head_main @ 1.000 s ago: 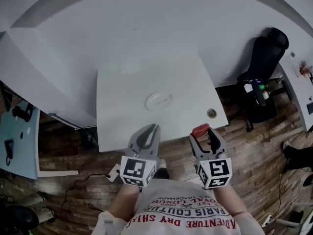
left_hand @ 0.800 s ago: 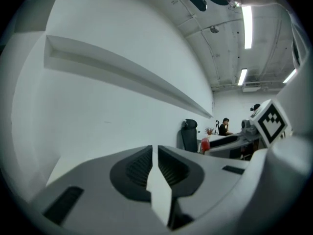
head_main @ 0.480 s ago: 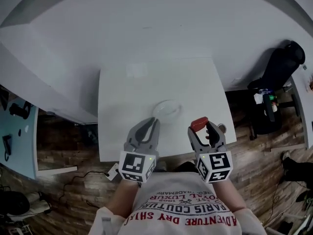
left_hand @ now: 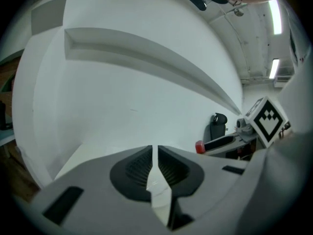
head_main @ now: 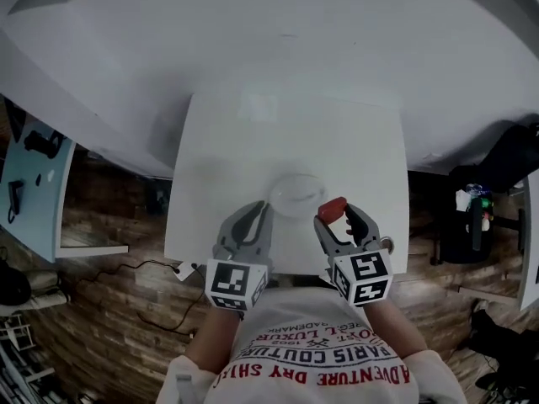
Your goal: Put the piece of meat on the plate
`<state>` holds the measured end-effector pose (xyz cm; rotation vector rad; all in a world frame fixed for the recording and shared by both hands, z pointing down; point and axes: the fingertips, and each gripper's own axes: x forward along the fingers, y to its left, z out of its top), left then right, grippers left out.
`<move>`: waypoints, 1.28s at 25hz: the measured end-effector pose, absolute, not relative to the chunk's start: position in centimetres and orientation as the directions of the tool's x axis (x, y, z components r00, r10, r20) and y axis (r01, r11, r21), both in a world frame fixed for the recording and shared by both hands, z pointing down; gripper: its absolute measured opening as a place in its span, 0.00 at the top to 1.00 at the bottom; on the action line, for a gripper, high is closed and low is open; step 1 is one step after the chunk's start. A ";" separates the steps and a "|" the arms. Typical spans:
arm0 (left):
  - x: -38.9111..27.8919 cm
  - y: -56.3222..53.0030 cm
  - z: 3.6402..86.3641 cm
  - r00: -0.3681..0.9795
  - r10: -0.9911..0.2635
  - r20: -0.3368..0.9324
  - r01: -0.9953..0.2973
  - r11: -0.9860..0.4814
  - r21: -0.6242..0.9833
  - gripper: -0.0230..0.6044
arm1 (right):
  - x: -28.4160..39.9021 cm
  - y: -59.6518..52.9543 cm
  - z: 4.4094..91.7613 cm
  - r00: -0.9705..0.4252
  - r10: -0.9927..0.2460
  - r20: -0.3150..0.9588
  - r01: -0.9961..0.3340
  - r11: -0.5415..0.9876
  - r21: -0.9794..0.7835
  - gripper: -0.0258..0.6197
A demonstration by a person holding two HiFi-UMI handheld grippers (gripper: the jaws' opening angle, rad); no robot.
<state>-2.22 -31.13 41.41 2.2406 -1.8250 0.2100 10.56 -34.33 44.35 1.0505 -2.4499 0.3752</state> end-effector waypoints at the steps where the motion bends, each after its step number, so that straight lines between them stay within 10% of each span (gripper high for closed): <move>1: -2.4 -31.2 42.1 0.192 -0.941 0.279 -0.980 -0.171 0.099 0.91 | 10.2 -34.8 45.1 -0.615 -0.594 0.518 -0.726 0.684 -0.077 0.53; 32: -4.9 -29.5 55.5 0.037 -0.846 0.532 -0.978 0.078 0.192 0.95 | 3.7 -39.2 64.2 -0.483 -0.239 0.842 -0.583 0.806 -0.105 0.53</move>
